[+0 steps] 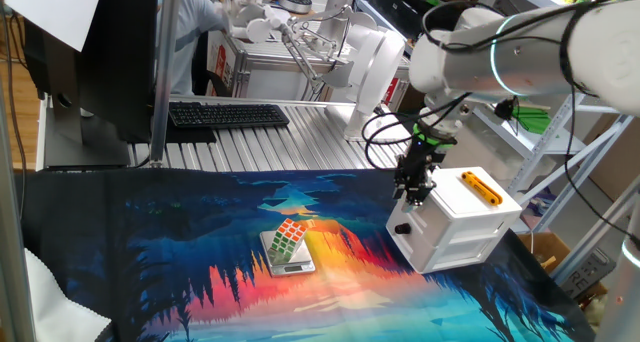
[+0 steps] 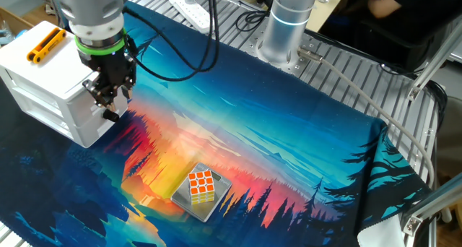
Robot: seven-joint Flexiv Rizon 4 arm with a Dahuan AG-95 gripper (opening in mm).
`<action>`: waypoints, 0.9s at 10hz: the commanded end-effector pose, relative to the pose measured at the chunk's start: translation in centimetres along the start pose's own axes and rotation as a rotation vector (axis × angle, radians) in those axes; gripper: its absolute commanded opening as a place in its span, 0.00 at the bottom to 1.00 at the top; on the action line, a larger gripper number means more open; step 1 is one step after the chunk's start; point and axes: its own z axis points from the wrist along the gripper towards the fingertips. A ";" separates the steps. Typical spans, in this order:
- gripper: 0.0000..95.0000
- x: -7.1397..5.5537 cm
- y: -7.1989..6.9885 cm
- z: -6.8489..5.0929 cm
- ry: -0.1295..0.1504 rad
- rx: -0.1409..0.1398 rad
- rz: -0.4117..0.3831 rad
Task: Grasp the handle and open the drawer
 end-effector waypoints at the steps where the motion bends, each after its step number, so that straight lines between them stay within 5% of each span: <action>1: 0.40 -0.2 0.2 0.0 -0.003 -0.001 0.001; 6: 0.40 -2.3 1.1 -0.7 0.007 -0.015 0.012; 9: 0.40 -2.5 0.4 -0.5 0.005 -0.032 0.038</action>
